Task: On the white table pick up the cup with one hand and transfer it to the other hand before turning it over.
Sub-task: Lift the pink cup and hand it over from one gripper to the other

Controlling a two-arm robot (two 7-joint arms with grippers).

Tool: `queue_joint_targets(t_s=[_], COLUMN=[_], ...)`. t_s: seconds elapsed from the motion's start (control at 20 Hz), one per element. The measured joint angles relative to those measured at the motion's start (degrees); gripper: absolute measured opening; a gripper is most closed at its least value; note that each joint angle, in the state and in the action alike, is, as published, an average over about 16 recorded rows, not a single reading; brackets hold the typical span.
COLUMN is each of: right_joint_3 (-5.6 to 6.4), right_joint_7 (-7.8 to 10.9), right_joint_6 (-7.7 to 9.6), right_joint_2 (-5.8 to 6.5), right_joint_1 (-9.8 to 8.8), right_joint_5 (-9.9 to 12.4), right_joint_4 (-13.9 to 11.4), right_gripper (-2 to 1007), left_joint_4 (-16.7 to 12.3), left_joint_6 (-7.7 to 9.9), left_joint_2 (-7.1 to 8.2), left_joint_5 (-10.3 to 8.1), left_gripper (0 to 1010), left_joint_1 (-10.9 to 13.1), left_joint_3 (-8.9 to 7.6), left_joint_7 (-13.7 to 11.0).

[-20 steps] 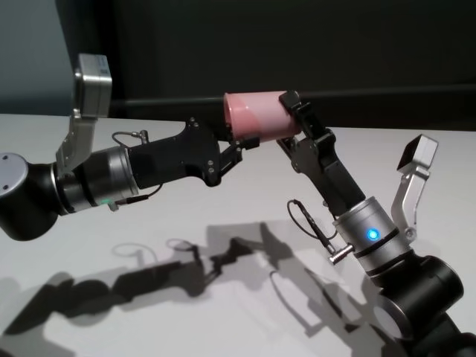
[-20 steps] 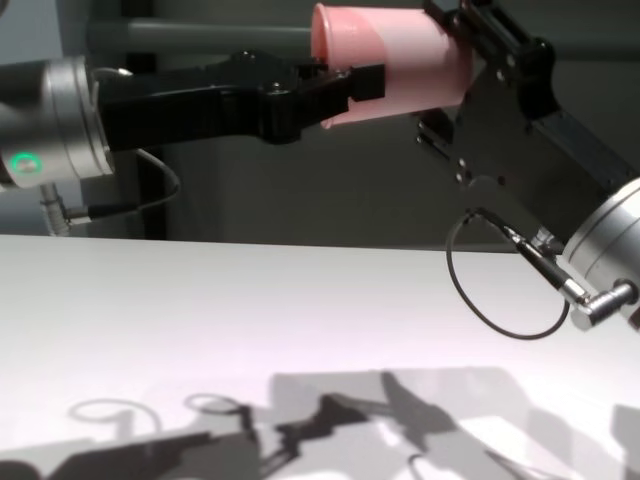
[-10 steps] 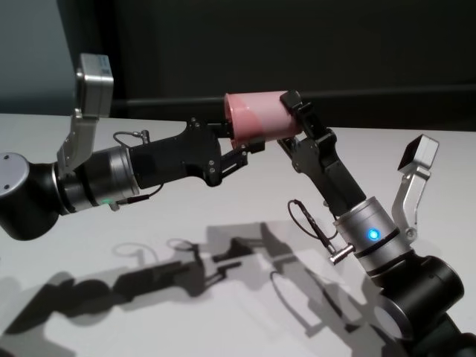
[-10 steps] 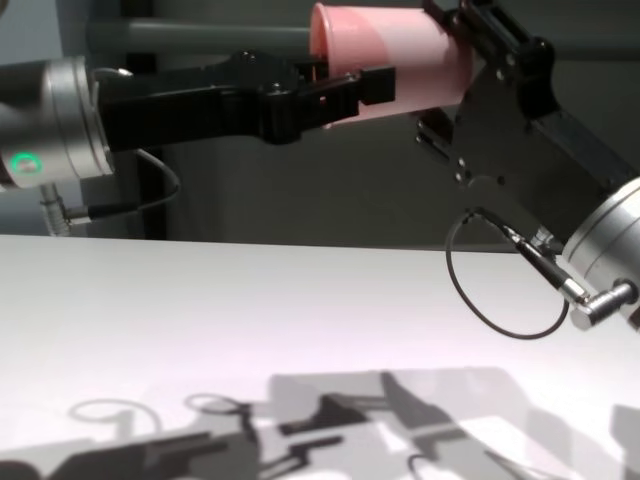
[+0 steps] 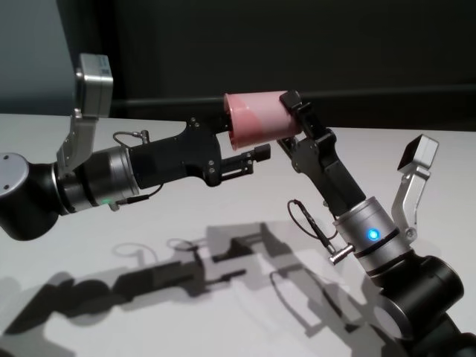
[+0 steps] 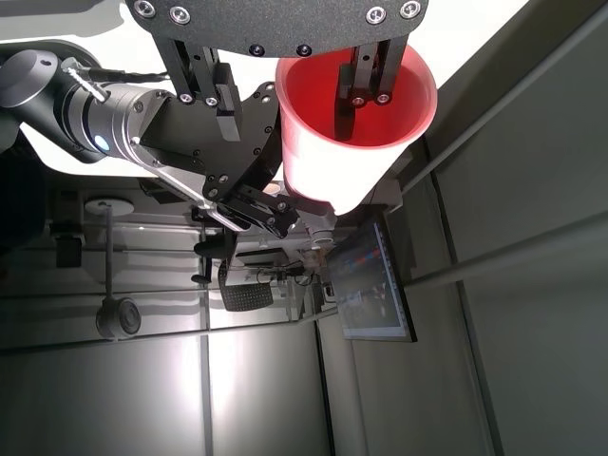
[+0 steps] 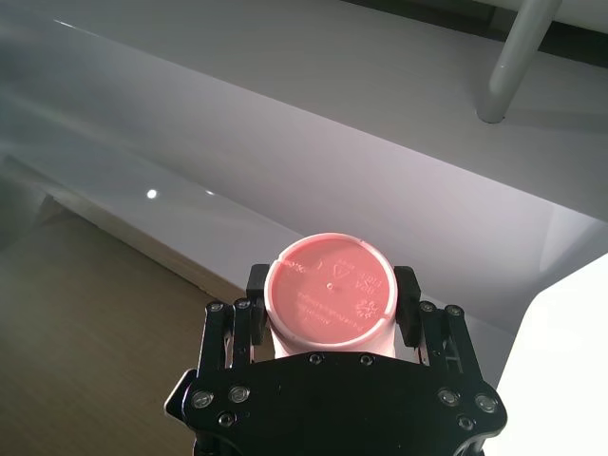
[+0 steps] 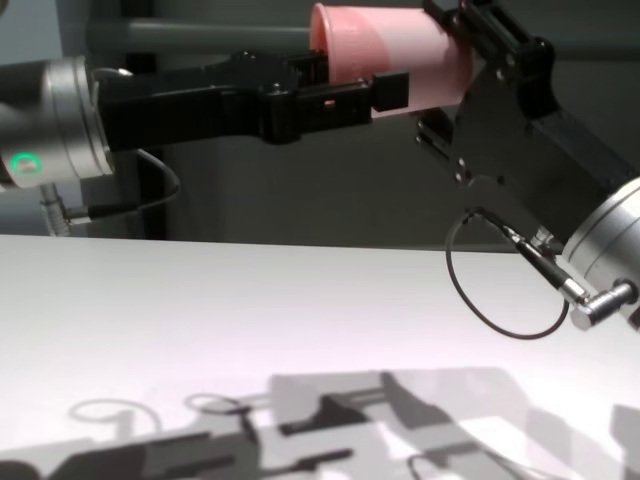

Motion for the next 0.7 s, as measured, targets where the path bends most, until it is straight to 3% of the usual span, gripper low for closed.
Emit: queue_joint_targets(t_s=[0.4, 0.7], right_joint_3=[0.0, 0.0], right_joint_7=[0.0, 0.0], right_joint_6=[0.0, 0.0], right_joint_2=[0.0, 0.0], right_joint_1=[0.0, 0.0], right_joint_5=[0.0, 0.0], right_joint_4=[0.0, 0.0], right_gripper=[760, 760], left_joint_4=[0.0, 0.0], left_joint_6=[0.0, -0.01], left_joint_2=[0.0, 0.01], left_joint_5=[0.0, 0.03], left_gripper=[857, 967], left_joint_1=[0.0, 0.0], left_joint_3=[0.0, 0.0], left_joint_7=[0.0, 0.0])
